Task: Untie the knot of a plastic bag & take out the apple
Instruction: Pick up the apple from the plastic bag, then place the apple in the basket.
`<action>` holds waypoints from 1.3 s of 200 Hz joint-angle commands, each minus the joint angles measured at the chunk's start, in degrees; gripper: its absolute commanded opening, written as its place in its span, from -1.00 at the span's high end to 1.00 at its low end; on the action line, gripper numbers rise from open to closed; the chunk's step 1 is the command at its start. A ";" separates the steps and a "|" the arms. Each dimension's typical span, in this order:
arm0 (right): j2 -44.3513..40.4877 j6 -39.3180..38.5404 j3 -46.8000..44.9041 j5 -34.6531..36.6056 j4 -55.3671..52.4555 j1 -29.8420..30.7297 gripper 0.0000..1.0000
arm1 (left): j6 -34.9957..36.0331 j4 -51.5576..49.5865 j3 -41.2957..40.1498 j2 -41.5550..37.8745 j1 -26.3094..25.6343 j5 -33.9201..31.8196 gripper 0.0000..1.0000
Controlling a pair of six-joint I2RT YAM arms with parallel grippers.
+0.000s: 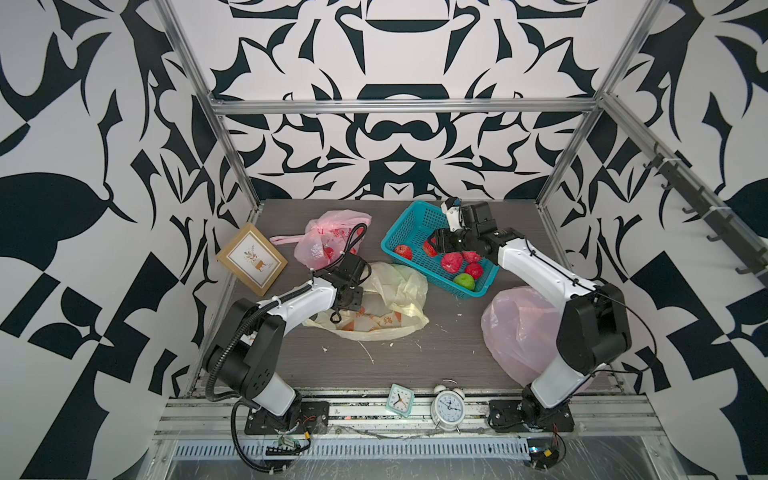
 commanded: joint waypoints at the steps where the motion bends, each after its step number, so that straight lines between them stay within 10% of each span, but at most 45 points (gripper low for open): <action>1: -2.05 -0.30 0.62 -0.23 0.53 -0.09 -0.29 | -0.15 -2.46 1.41 -3.03 0.14 1.53 0.17; 92: -4.24 -0.69 0.66 1.42 -0.06 -0.09 -0.30 | -1.54 -24.50 14.25 -13.61 0.11 8.03 0.24; 153: -5.42 -1.03 -0.03 3.72 -0.46 -0.09 -0.30 | -0.68 -14.90 23.08 -19.90 0.09 19.40 0.19; 196: -6.87 -2.27 -0.04 5.30 -1.17 -0.09 -0.30 | -0.67 -5.53 33.75 -8.92 -0.25 34.15 0.19; 260: -11.14 -2.54 -1.14 9.05 -3.79 -0.08 -0.31 | 4.52 -4.27 49.19 16.05 -1.11 32.89 0.17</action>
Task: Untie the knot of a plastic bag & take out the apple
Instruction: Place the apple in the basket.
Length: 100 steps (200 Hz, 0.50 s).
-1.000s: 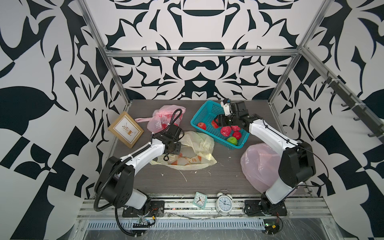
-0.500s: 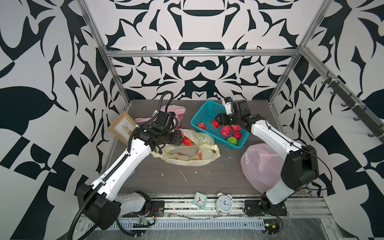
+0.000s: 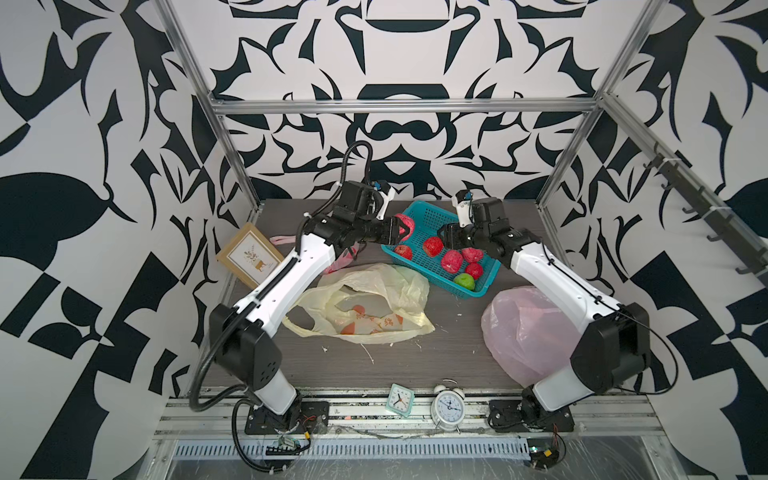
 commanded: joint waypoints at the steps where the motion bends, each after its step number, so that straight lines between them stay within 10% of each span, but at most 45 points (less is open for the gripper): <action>1: -3.60 -0.70 -0.79 2.53 -1.39 -0.09 -0.31 | 2.82 -0.18 6.76 8.54 -0.51 1.50 0.17; 100: -11.10 -0.96 -4.19 4.53 -2.33 -0.10 -0.31 | 6.72 -9.95 31.97 37.73 -3.86 -5.39 -0.14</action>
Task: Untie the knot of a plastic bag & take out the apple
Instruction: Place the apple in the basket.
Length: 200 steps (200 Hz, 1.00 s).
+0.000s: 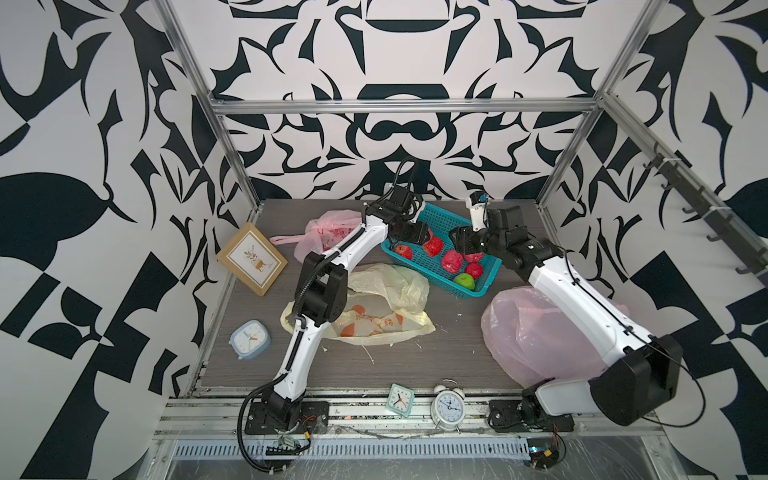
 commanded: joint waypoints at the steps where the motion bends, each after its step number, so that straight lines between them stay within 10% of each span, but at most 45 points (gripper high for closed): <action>1: -1.64 -0.70 -0.19 1.14 0.27 -0.10 -0.31 | 1.33 -3.88 2.26 0.98 -0.52 -1.61 -0.14; 70: -3.14 -2.63 -0.19 -7.34 0.49 -0.10 -0.35 | 3.40 3.20 -2.87 -5.62 -0.55 -1.34 -0.80; 97: -6.75 -4.32 -0.45 -15.96 2.89 1.23 -0.28 | 4.86 2.89 -3.97 -12.93 -0.35 -7.56 -0.49; 200: -0.96 -14.21 5.49 -35.37 -0.91 36.90 -0.11 | -2.80 -0.97 -42.29 -56.99 7.91 -18.84 -0.50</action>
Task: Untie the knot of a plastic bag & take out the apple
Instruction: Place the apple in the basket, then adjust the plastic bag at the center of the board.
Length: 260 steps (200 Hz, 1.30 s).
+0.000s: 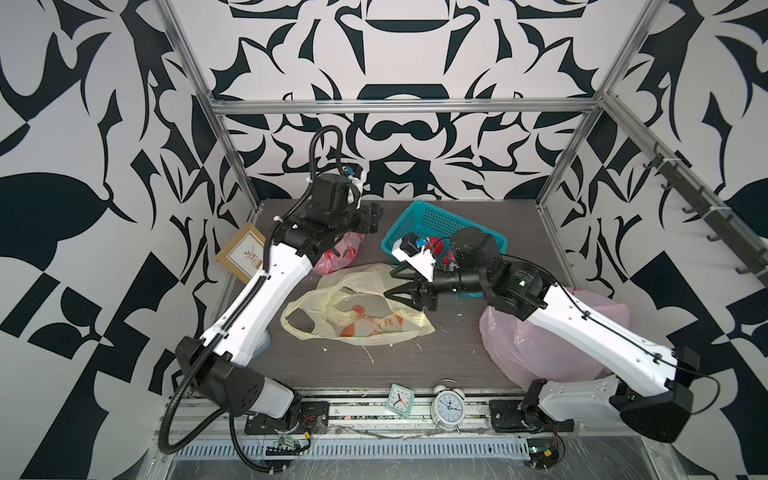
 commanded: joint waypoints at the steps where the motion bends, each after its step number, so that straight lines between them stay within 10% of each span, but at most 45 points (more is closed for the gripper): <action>1: 3.58 -0.60 0.96 -7.53 -0.11 5.69 -0.11 | -3.23 -5.72 -7.03 -3.68 2.05 -2.59 -0.50; 38: 12.90 10.22 -2.88 -4.94 8.05 9.72 -0.08 | -5.09 -10.74 -13.94 -11.90 8.51 -3.28 -0.56; 102: 25.25 19.45 -0.10 32.88 10.41 9.95 0.09 | -1.89 -16.79 -18.80 -12.48 9.14 -2.69 -0.68; 149: 29.02 20.42 2.95 47.87 12.29 8.58 0.33 | 1.28 -15.20 -21.32 -12.66 9.13 -0.70 -0.65; 260: 31.05 19.43 6.49 45.82 17.90 2.46 0.47 | 7.62 -11.97 -23.49 -10.00 5.74 5.83 -0.47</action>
